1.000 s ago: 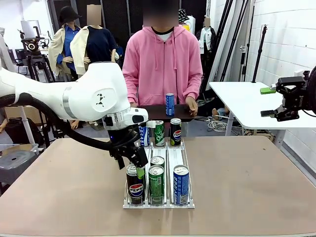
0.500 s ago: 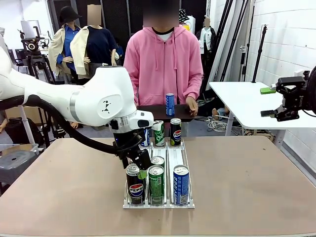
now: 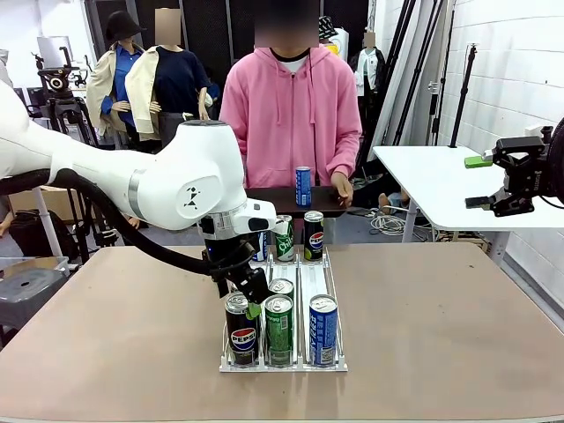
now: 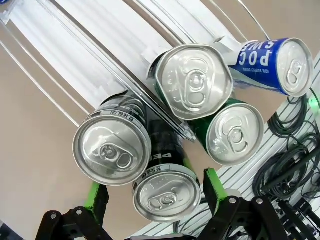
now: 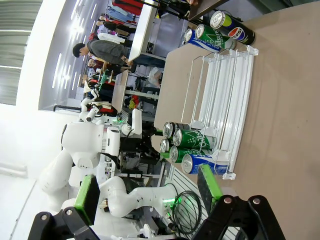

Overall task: Retrieve and hand over the desired beverage to the person.
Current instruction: Pick up another can of the same type that the person held from the Automatic Can Dispenser.

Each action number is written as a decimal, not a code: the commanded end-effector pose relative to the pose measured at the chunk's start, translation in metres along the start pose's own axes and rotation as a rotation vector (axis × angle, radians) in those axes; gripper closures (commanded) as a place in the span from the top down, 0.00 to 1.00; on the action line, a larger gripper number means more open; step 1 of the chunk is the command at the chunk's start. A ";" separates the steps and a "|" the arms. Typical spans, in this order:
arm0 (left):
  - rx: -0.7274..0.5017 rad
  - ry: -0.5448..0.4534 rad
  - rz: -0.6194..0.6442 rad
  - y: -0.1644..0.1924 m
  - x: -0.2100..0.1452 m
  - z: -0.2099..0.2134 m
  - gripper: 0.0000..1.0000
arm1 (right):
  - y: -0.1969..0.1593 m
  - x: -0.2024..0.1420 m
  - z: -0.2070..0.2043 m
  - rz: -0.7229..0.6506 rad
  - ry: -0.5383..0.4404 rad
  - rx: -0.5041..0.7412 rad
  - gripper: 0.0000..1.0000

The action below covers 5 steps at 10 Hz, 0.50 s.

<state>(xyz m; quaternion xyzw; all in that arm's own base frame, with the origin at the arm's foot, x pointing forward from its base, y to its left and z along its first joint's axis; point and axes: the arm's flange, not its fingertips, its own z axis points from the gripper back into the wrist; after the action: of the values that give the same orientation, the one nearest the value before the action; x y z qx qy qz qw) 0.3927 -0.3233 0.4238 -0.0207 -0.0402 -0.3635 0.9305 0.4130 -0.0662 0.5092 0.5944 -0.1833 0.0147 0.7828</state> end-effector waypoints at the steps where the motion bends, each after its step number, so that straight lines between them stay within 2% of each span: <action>1: 0.030 -0.004 0.029 -0.002 0.005 -0.006 1.00 | 0.000 0.001 0.001 0.001 0.005 -0.005 1.00; 4: 0.038 -0.003 0.038 -0.002 0.004 -0.010 1.00 | 0.000 0.001 0.001 0.001 0.005 -0.005 1.00; 5: 0.035 -0.006 0.038 -0.003 0.004 -0.009 0.94 | 0.000 0.001 0.001 0.001 0.005 -0.005 1.00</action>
<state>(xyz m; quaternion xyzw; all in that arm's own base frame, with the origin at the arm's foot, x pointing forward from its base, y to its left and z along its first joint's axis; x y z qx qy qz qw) 0.3951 -0.3244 0.4163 -0.0213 -0.0371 -0.3559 0.9335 0.4130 -0.0662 0.5092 0.5944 -0.1833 0.0147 0.7828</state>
